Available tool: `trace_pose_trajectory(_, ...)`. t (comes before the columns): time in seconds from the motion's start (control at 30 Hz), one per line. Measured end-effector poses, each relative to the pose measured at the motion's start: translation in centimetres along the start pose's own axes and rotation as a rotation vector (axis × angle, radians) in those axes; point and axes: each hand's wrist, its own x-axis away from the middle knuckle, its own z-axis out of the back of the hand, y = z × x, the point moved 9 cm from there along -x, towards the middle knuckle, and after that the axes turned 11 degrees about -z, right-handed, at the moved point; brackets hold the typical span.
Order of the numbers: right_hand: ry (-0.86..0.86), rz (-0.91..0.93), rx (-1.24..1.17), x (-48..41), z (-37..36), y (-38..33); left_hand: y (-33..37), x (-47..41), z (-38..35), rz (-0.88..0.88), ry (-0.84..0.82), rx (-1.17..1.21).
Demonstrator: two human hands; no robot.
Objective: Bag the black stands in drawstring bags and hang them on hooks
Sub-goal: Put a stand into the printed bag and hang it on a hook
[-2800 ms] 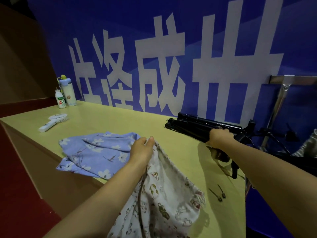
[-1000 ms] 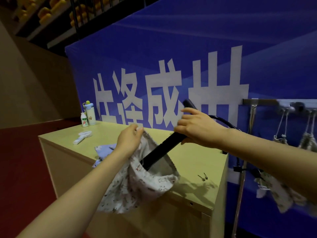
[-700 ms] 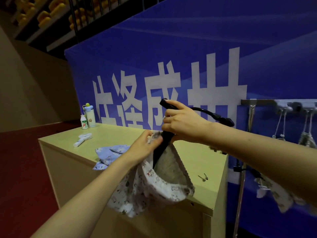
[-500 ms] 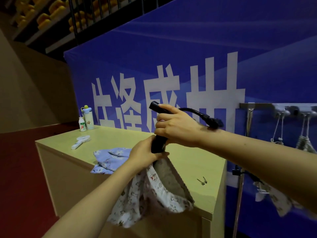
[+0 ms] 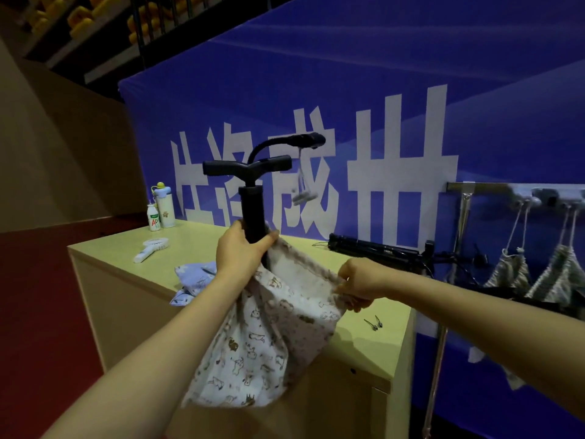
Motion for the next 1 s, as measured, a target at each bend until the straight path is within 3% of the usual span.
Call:
trace_pose_trajectory(0.2,-0.031,-0.086,-0.483,0.5,2.8,-0.6,-2.1,-0.3,1.4,0.157,0.066,0.035)
trace_pose_trajectory(0.3,-0.059,-0.091,-0.682,0.7,3.7,-1.1,-4.9,0.9,0.6,0.331,0.078,0.220)
trace_pose_trajectory(0.43,-0.082,-0.055,-0.854,1.1,4.3,-1.9,-6.2,2.1,-0.4,0.458,0.005,0.273)
trace_pose_trajectory(0.53,-0.081,-0.035,-0.930,1.2,5.0,-2.2,-6.7,2.2,-1.4,0.527,-0.182,0.324)
trace_pose_trajectory(0.67,-0.068,-0.013,-0.979,1.1,5.5,-2.5,-6.4,3.0,-2.2,0.485,-0.487,0.249)
trace_pose_trajectory(0.73,-0.090,0.009,-1.000,1.3,5.3,-3.2,-6.4,3.7,-2.6,0.504,-0.553,0.326)
trace_pose_trajectory(1.0,-0.263,0.184,-1.002,2.8,3.7,-7.2,-5.3,3.3,-3.6,0.522,-0.364,0.556)
